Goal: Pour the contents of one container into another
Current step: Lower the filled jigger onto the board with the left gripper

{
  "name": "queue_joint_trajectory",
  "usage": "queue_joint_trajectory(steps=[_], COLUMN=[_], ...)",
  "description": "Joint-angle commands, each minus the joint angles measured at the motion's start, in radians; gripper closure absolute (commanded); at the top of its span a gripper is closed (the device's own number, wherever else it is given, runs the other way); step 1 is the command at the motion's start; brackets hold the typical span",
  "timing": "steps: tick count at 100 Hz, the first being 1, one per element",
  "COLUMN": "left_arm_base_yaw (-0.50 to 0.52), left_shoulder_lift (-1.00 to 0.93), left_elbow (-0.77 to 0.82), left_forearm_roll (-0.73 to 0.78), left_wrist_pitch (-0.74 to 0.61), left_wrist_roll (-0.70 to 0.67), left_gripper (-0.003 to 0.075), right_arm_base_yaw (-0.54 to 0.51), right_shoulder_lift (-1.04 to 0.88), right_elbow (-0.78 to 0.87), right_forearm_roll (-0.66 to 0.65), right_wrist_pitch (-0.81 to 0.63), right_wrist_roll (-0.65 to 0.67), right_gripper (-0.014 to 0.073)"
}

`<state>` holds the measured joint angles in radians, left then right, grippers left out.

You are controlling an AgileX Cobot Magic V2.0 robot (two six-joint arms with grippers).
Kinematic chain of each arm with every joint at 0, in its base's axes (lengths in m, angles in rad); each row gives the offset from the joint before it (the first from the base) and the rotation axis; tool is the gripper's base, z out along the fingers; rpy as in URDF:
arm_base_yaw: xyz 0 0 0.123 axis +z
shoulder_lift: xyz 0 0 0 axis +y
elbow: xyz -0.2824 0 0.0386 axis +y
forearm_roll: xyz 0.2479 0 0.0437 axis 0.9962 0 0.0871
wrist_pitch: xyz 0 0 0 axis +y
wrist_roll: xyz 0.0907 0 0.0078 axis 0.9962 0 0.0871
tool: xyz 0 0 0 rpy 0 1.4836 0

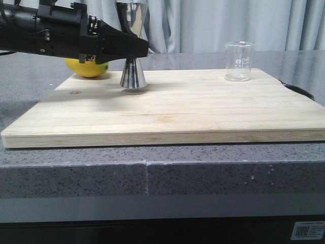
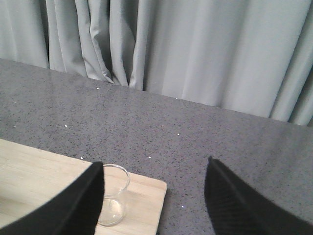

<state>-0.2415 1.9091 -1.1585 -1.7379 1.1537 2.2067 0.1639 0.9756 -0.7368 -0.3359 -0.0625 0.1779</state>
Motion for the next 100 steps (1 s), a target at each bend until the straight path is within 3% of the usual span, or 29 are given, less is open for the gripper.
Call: queue_joint_trajectory(steps=[1, 100], left_arm_base_yaw=[0.002, 0.002], left_shoulder_lift=[-0.05, -0.011], left_elbow=[-0.026, -0.024], left_forearm_roll=[-0.063, -0.043], left_wrist_pitch=[0.116, 0.116], left_wrist_roll=[0.005, 0.013], left_gripper=[0.0554, 0.0554], right_arm_base_yaw=[-0.001, -0.001], right_shoulder_lift=[-0.019, -0.019], right_elbow=[-0.02, -0.02], right_forearm_roll=[0.003, 0.003], right_wrist_pitch=[-0.063, -0.063], right_wrist_roll=[-0.001, -0.001], right_gripper=[0.0187, 0.0187])
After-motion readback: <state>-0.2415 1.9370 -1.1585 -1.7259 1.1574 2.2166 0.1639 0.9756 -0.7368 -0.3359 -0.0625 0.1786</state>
